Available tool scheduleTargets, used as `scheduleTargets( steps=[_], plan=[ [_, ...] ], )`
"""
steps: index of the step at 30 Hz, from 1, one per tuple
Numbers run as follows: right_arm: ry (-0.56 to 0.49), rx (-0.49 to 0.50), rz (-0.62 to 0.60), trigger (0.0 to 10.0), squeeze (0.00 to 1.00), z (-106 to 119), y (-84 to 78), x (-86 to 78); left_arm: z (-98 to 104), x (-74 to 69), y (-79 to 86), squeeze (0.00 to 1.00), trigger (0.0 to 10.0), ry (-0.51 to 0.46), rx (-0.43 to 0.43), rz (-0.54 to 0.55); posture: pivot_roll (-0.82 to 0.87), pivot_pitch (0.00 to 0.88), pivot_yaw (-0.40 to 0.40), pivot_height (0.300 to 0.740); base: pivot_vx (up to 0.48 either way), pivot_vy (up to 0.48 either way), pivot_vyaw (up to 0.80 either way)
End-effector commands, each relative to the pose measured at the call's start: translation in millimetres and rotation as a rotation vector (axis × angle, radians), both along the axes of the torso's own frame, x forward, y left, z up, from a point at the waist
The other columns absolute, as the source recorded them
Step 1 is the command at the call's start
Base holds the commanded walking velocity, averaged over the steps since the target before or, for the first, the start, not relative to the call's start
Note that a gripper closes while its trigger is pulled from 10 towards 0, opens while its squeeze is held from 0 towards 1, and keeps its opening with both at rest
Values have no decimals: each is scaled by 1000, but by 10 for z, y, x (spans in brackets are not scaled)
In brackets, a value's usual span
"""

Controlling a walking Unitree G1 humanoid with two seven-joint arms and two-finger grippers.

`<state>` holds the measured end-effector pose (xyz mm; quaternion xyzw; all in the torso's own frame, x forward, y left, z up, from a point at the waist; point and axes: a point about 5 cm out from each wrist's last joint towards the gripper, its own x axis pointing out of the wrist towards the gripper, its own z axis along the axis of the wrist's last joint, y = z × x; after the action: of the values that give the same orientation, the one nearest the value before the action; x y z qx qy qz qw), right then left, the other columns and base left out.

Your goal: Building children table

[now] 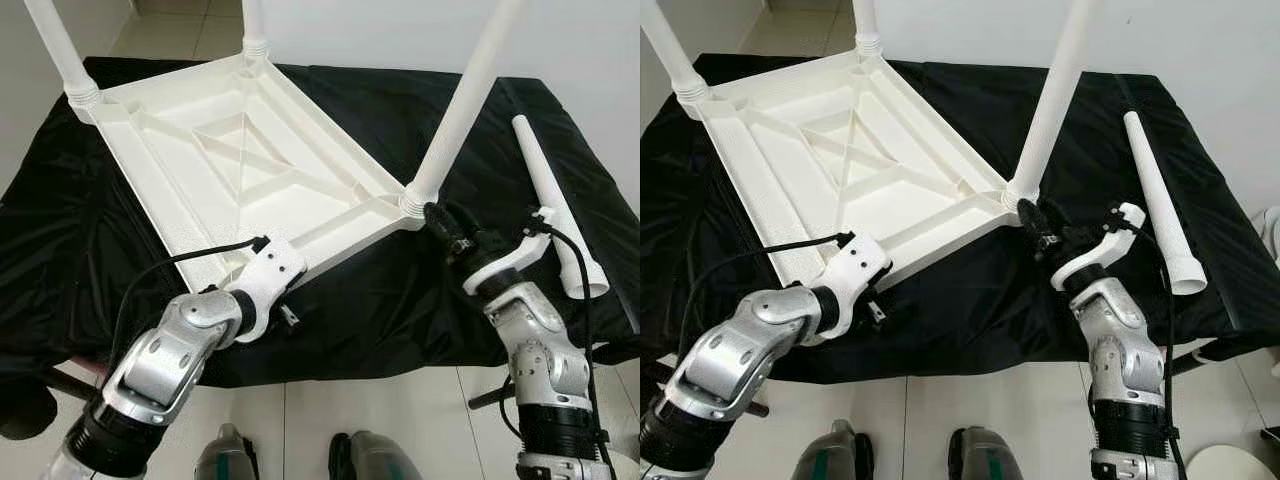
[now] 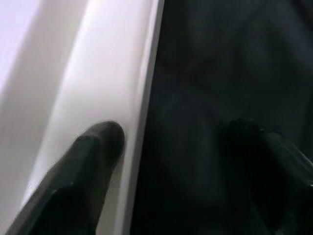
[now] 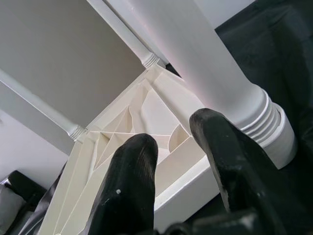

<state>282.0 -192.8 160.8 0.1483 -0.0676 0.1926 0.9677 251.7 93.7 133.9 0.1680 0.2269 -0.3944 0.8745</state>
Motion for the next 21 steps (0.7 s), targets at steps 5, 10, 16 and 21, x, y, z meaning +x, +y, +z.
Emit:
scheduleTargets(
  steps=[5,10,16,21],
  plan=[
    [0,-17,7,10000,0,12,12,-14,-37,68,23,0,3294,21,29,83,-112,63,-10,740,0,0,0],
    [2,-17,1,10000,0,12,18,-15,97,143,-23,0,0,-2,-40,124,-113,62,-9,740,0,0,0],
    [1,-16,-2,10000,0,16,38,1,208,225,-81,0,0,-27,-79,162,-111,57,-7,740,0,0,0],
    [-2,-14,-3,10000,0,24,53,17,299,328,-174,0,0,-61,-102,199,-109,52,-8,740,0,0,0]
  ],
)
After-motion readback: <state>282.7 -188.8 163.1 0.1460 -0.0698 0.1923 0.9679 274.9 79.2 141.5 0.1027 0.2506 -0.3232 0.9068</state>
